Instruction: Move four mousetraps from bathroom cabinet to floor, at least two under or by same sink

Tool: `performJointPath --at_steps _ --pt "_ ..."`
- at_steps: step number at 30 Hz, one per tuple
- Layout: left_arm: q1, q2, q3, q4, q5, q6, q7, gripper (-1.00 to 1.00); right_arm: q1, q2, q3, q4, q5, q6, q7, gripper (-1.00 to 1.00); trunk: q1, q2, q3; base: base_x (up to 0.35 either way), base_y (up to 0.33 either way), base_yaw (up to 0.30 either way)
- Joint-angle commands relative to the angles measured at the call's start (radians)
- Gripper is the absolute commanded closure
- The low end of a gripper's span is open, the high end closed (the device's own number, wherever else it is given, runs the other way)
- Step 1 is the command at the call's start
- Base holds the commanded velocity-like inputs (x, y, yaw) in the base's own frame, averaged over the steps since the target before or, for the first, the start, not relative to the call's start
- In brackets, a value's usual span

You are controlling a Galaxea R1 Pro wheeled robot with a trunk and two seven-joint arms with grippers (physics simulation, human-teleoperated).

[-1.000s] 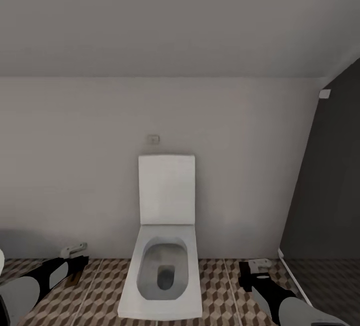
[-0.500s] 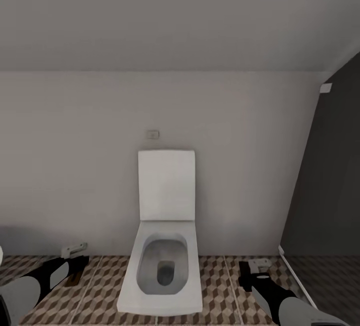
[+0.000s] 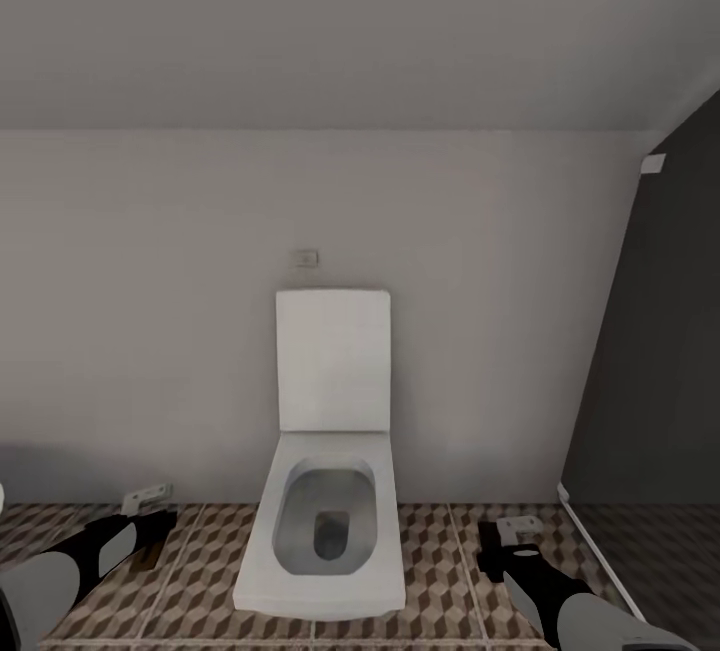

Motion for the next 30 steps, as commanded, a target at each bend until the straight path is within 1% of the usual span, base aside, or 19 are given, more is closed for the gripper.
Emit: performJointPath --at_steps 1,9,14,23,30 --pt "0.000 0.001 -0.007 -0.004 0.006 0.004 0.008 1.00 0.000 0.000 0.001 -0.002 0.004 0.007 -0.001 1.00 0.004 -0.008 -0.004 0.000 0.000 0.000" --pt "0.000 -0.001 -0.008 -0.004 0.006 0.007 0.011 1.00 -0.001 0.000 0.001 -0.002 0.006 0.007 -0.001 1.00 0.034 -0.064 -0.029 0.013 0.001 0.000" --pt "0.000 -0.002 -0.009 -0.004 0.006 0.009 0.011 1.00 0.000 0.000 0.001 -0.002 0.006 0.007 -0.001 1.00 0.054 -0.099 -0.045 0.201 0.051 0.000" --pt "0.000 0.004 -0.007 -0.004 0.006 0.008 0.011 1.00 0.000 0.000 0.001 -0.002 0.006 0.007 -0.001 1.00 0.088 -0.162 -0.073 0.045 0.008 0.000" --pt "0.000 0.000 -0.007 -0.004 0.006 0.008 0.012 1.00 0.000 0.000 0.001 -0.002 0.006 0.007 -0.001 1.00 0.115 -0.211 -0.095 0.157 0.000 0.000"
